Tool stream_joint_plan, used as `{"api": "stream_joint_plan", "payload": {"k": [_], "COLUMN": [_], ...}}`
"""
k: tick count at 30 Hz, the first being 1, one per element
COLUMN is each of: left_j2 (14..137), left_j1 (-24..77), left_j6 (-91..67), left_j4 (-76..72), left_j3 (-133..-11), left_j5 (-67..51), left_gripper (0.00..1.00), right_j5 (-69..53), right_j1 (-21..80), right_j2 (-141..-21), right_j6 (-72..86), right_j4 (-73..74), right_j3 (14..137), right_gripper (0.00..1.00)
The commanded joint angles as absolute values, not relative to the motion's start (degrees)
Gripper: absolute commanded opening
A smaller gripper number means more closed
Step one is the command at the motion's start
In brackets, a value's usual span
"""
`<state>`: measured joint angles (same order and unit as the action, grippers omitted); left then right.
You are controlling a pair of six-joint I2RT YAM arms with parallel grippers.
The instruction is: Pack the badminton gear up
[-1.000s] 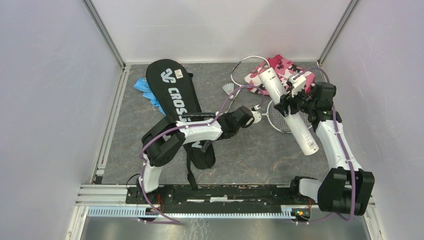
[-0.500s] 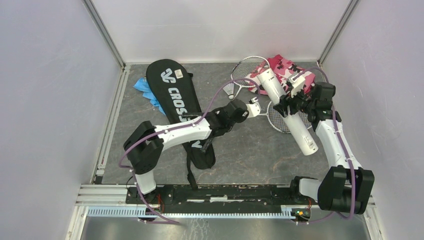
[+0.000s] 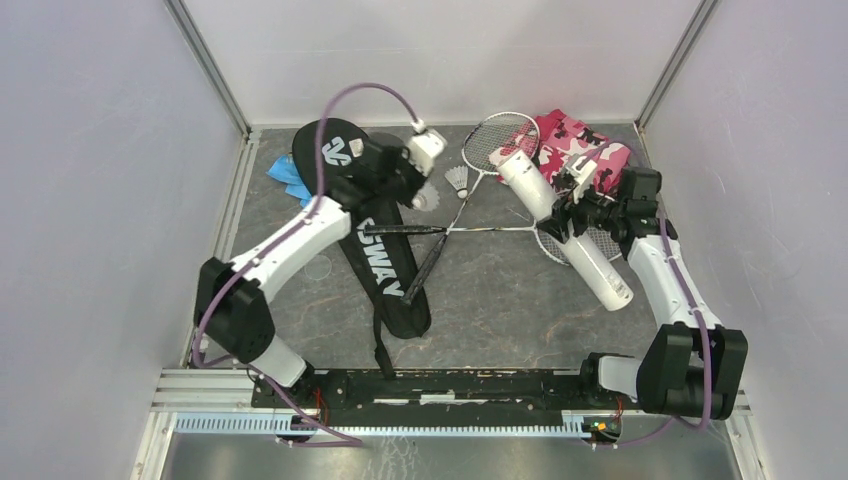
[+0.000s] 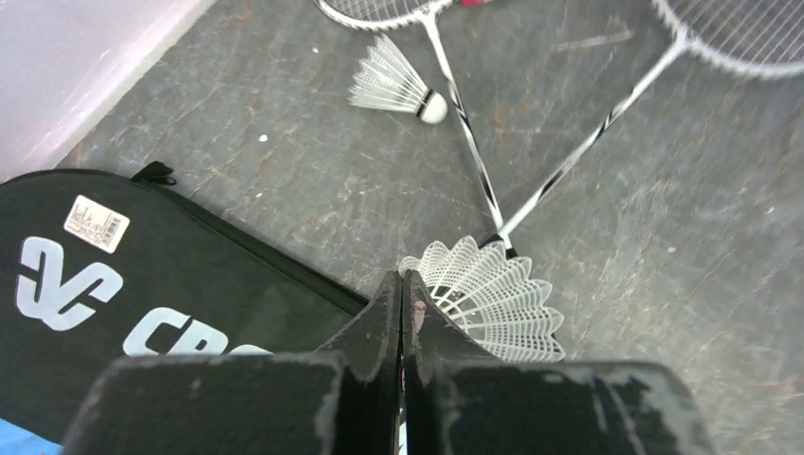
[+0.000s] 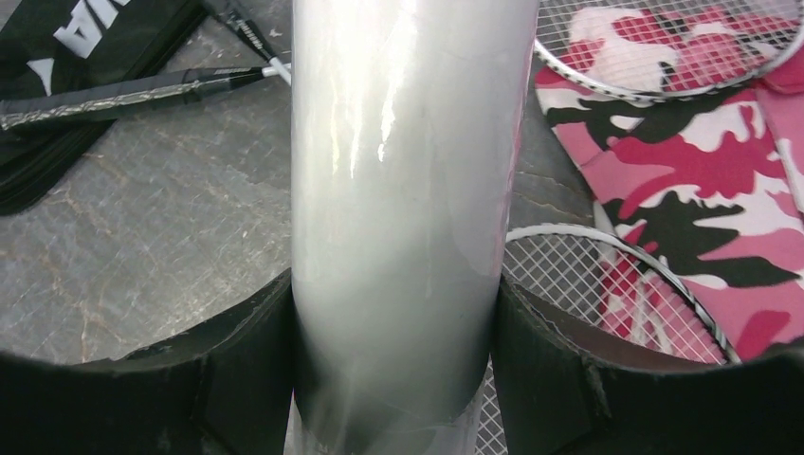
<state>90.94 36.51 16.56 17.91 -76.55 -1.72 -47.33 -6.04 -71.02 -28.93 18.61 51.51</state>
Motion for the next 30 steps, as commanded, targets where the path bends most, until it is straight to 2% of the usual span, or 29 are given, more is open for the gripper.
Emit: {"api": "stream_joint_plan", "payload": {"k": [1, 7, 12, 20, 30], "left_j2": [84.91, 83.60, 85.20, 87.42, 91.24], "left_j1": [29.36, 20.30, 15.72, 15.55, 16.01], "left_j6": [4.15, -10.17, -25.23, -44.32, -54.21], "left_j4": [18.36, 13.15, 2.97, -15.33, -26.13], "left_j3": [-80.33, -80.42, -78.47, -70.23, -66.08], "left_j5": [-19.88, -35.16, -46.26, -50.97, -50.79], "left_gripper": [0.02, 0.02, 0.02, 0.02, 0.02], "right_j5": [-50.54, -50.95, -51.58, -55.46, -58.00], "right_j1": [-3.45, 2.35, 6.67, 9.67, 10.98], "right_j2": [-71.68, -73.59, -74.74, -76.71, -77.01], "right_j6": [-33.70, -39.29, -41.93, -42.39, -40.34], "right_j4": [20.24, 23.52, 24.64, 25.58, 24.77], "right_j3": [53.78, 55.16, 55.94, 58.16, 58.71], "right_gripper": [0.40, 0.39, 0.39, 0.39, 0.39]}}
